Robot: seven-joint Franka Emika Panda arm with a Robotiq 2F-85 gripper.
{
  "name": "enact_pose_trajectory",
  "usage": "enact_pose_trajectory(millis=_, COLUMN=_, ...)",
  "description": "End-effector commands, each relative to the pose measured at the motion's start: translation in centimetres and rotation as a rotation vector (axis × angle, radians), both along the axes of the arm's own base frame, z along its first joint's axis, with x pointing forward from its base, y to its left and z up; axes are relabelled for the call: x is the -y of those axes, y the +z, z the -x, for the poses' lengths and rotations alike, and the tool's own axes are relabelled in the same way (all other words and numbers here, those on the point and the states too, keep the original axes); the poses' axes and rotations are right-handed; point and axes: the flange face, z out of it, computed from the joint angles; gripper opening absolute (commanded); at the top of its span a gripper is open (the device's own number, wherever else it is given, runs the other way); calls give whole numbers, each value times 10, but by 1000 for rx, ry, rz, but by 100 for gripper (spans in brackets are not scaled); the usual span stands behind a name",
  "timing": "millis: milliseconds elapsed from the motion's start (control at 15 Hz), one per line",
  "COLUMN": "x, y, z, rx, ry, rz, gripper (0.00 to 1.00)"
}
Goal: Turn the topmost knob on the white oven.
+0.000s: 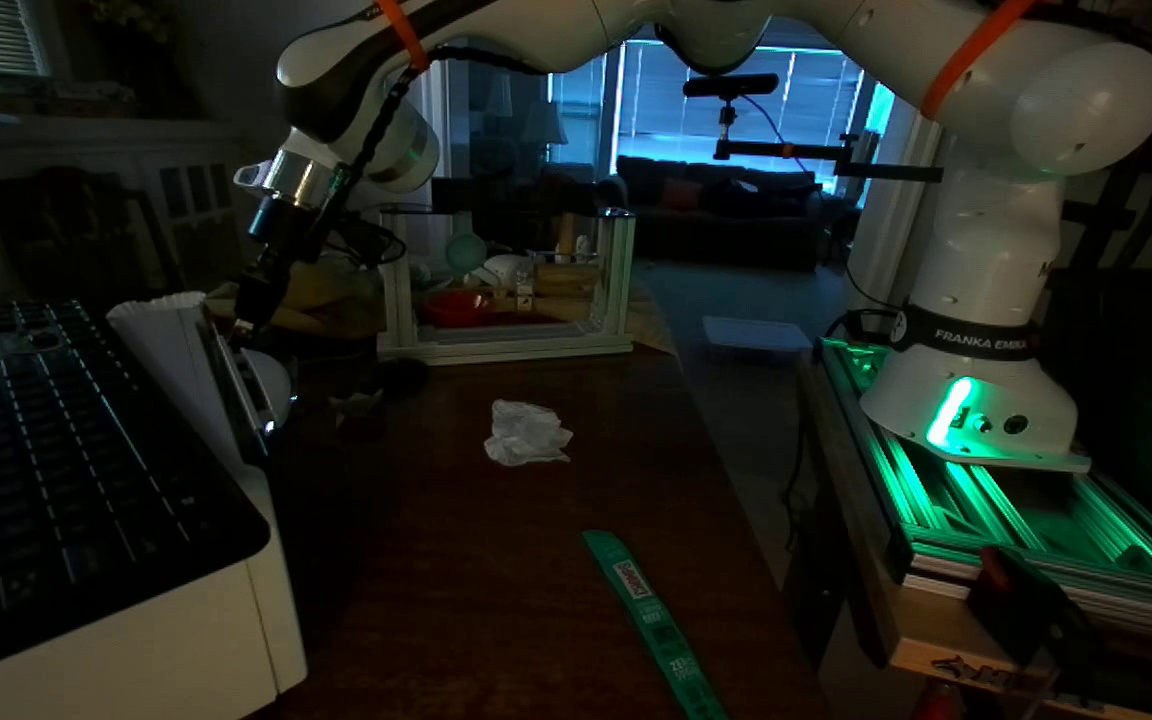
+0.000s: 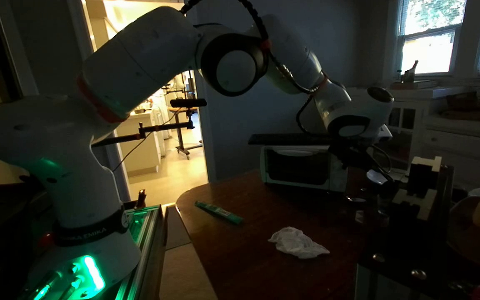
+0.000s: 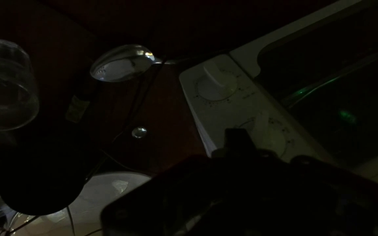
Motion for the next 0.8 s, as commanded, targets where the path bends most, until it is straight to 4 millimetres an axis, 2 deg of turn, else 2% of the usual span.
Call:
enact_pose_trajectory(millis=0, x=0, y=2, z=4, rx=-4, ry=34, rz=3, gripper=0)
enact_pose_trajectory(millis=733, x=-6, y=7, z=9, rx=21, ry=146, rz=-45, gripper=0)
